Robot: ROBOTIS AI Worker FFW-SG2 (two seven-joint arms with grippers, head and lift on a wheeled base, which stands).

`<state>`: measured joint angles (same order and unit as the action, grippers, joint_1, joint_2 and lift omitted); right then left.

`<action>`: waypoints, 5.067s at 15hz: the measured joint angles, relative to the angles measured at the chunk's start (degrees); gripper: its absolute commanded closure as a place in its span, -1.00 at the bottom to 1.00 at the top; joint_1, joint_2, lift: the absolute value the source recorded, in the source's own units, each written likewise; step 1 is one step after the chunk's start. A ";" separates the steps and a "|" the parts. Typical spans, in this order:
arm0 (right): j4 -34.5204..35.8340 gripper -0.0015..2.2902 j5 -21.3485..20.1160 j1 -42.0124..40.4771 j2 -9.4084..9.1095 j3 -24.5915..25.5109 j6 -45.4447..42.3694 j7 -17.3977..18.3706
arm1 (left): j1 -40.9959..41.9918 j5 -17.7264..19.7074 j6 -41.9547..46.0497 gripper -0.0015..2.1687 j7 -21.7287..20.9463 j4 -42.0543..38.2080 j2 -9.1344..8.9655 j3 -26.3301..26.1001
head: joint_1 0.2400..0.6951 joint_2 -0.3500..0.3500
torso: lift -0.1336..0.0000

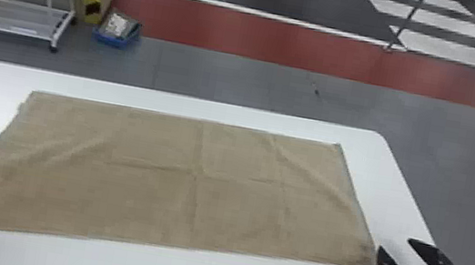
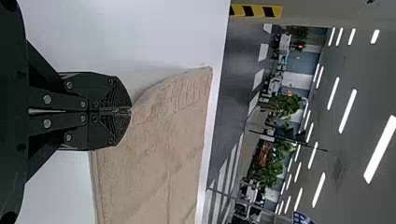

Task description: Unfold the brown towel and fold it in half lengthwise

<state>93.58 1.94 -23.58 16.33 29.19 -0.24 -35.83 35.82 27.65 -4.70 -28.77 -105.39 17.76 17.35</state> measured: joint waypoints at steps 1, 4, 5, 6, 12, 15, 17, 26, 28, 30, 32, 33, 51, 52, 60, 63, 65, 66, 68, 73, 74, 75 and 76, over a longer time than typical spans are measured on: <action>-1.17 -0.64 0.46 -0.05 -0.01 0.01 -1.46 -2.77 | 0.02 -0.08 -0.01 0.31 0.09 0.00 -0.01 -0.09 | 1.00 -0.50 | -0.87; -3.24 -0.64 3.32 -1.23 -0.50 0.73 -7.15 -7.42 | -0.08 -0.25 -0.01 0.31 0.33 0.05 -0.01 -0.38 | 1.00 -0.44 | -0.87; -3.37 -0.64 3.79 -1.66 -0.56 0.92 -7.96 -7.45 | -0.16 -0.29 -0.01 0.31 0.38 0.03 -0.01 -0.48 | 1.00 -0.45 | -0.87; -3.55 -0.64 3.87 -1.90 -0.56 1.02 -8.17 -7.51 | -0.20 -0.31 -0.01 0.31 0.39 -0.03 -0.01 -0.53 | 1.00 -0.46 | -0.87; -6.42 -0.64 2.44 -1.37 -0.28 0.66 -8.23 -7.16 | -0.02 -0.32 0.13 0.31 0.21 -0.16 0.04 -0.61 | 1.00 -0.50 | -0.87; -7.20 -0.56 1.86 -0.33 -0.27 0.02 -8.22 -7.06 | 0.10 -0.33 0.16 0.31 0.20 -0.20 0.03 -0.65 | 1.00 -0.48 | -0.87; -7.55 -0.56 1.35 0.17 -0.28 -0.52 -7.96 -6.97 | 0.13 -0.44 0.16 0.31 0.20 -0.21 0.05 -0.61 | 1.00 -0.46 | -0.87; -4.55 0.16 1.12 -0.31 -0.72 -0.46 -5.82 -6.98 | 1.77 -0.92 -0.16 0.31 4.10 -4.27 0.00 -0.23 | 1.00 -0.42 | -0.87; -1.12 0.16 1.83 -1.27 -0.91 0.15 -3.97 -7.13 | 3.33 -0.81 -2.13 0.31 4.83 -8.92 -0.05 0.47 | 1.00 -0.44 | -0.87; 3.30 0.16 2.70 -2.64 -0.95 1.14 -1.19 -7.41 | 4.79 -0.54 -5.65 0.31 5.68 -14.04 -0.30 1.66 | 1.00 -0.47 | -0.87; 8.99 0.16 2.96 -4.53 -0.90 3.04 2.73 -8.07 | 6.08 -0.43 -11.05 0.31 5.85 -19.18 -0.78 3.39 | 1.00 -0.51 | -0.87; 11.51 0.16 3.23 -5.28 -0.86 4.36 4.84 -9.03 | 6.52 -0.41 -15.09 0.31 5.84 -21.46 -0.98 4.40 | 1.00 -0.53 | -0.87; -2.15 0.16 2.53 23.08 2.11 2.20 23.73 -8.93 | -24.49 -2.60 -41.58 0.31 17.28 -14.43 -4.30 -0.35 | 1.00 -0.51 | -0.87; -5.43 0.16 2.17 25.10 2.52 1.20 22.83 -8.80 | -26.65 -3.45 -41.63 0.31 17.22 -11.59 -4.19 -1.14 | 1.00 -0.49 | -0.87; -18.74 0.16 -2.72 33.93 3.67 -7.05 18.57 -6.85 | -36.67 -9.80 -39.66 0.16 17.06 3.32 -3.94 -7.70 | 1.00 -0.38 | -0.87; -20.93 -0.26 -3.42 34.88 3.85 -8.31 16.57 -5.74 | -37.51 -10.52 -37.31 -0.51 17.40 5.18 -3.98 -8.69 | 1.00 -0.38 | -0.87; -21.85 -1.00 -3.78 35.40 3.86 -9.40 15.75 -4.26 | -37.82 -11.34 -35.84 -1.00 17.66 6.00 -3.93 -9.12 | 1.00 -0.37 | -0.87; -21.97 -1.00 -3.83 35.46 3.83 -9.77 15.51 -3.53 | -37.74 -11.60 -35.13 -0.99 17.81 6.13 -3.88 -9.21 | 1.00 -0.36 | -0.87; -21.79 -0.96 -3.29 35.01 3.64 -9.72 15.19 -2.80 | -36.46 -11.69 -31.82 -0.97 18.53 6.04 -3.63 -9.05 | 1.00 -0.35 | -0.87; -14.99 -0.96 1.15 28.07 3.38 -5.32 16.38 -2.87 | -32.01 -5.68 -25.70 -0.96 17.90 4.66 -1.69 -5.54 | 1.00 -0.32 | -0.87; -13.07 -0.96 2.61 26.08 3.34 -3.90 17.25 -3.04 | -31.09 -4.11 -25.70 -0.96 17.31 4.38 -1.38 -4.67 | 1.00 -0.34 | -0.87; -11.68 -0.96 3.87 24.54 3.29 -2.62 18.08 -3.28 | -30.29 -2.87 -25.70 -0.96 16.65 4.23 -1.11 -4.05 | 1.00 -0.36 | -0.87; -10.29 -0.95 5.13 22.84 3.27 -1.19 18.93 -3.80 | -29.25 -1.59 -25.69 -0.96 16.05 3.95 -0.79 -3.36 | 1.00 -0.38 | -0.87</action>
<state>83.29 7.07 -0.73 19.60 28.00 18.69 -39.63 6.57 26.06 -30.39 -12.72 -101.44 16.97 13.99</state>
